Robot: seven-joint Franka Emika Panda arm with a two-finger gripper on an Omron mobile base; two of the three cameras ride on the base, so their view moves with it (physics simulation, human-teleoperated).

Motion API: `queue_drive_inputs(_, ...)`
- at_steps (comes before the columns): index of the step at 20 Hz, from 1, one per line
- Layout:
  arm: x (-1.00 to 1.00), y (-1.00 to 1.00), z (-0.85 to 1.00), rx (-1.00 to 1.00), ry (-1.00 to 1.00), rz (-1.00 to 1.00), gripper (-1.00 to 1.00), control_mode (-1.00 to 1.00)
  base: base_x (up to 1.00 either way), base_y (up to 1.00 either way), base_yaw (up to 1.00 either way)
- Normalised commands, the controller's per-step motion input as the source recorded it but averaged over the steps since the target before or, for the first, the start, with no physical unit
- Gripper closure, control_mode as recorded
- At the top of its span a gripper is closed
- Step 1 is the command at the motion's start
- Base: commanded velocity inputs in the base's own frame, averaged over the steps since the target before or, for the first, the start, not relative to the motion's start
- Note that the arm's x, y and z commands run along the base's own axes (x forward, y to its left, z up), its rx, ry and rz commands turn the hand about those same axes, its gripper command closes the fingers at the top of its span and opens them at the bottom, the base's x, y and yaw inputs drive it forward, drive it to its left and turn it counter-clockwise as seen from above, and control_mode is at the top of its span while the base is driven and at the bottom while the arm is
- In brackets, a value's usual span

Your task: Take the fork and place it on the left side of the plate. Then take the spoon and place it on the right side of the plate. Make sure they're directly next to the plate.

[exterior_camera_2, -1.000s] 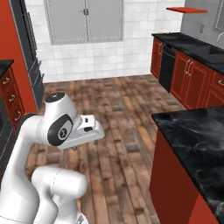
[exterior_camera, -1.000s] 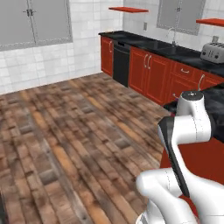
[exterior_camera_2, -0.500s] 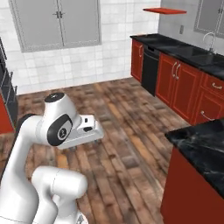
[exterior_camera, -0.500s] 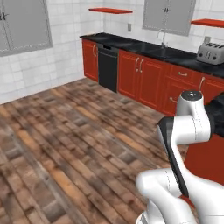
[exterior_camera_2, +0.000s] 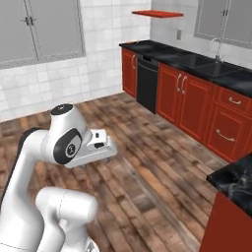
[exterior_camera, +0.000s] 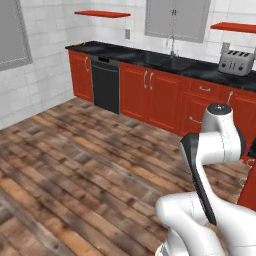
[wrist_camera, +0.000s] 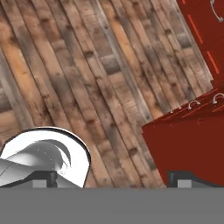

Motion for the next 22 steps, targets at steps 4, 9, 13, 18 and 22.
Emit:
queue_drive_inputs(4,0.00,0.00,0.00,0.00,0.00,0.00,-1.00,1.00,1.00,0.89,-0.34)
queue_drive_inputs(9,0.00,0.00,0.00,0.00,0.00,0.00,-1.00,1.00,1.00,0.91,-0.33)
queue_drive_inputs(13,0.00,0.00,0.00,0.00,0.00,0.00,-1.00,1.00,1.00,0.93,-0.32)
queue_drive_inputs(18,0.00,0.00,0.00,0.00,0.00,0.00,-1.00,1.00,1.00,0.95,-0.31)
queue_drive_inputs(22,0.00,0.00,0.00,0.00,0.00,0.00,-1.00,1.00,1.00,0.95,-0.26)
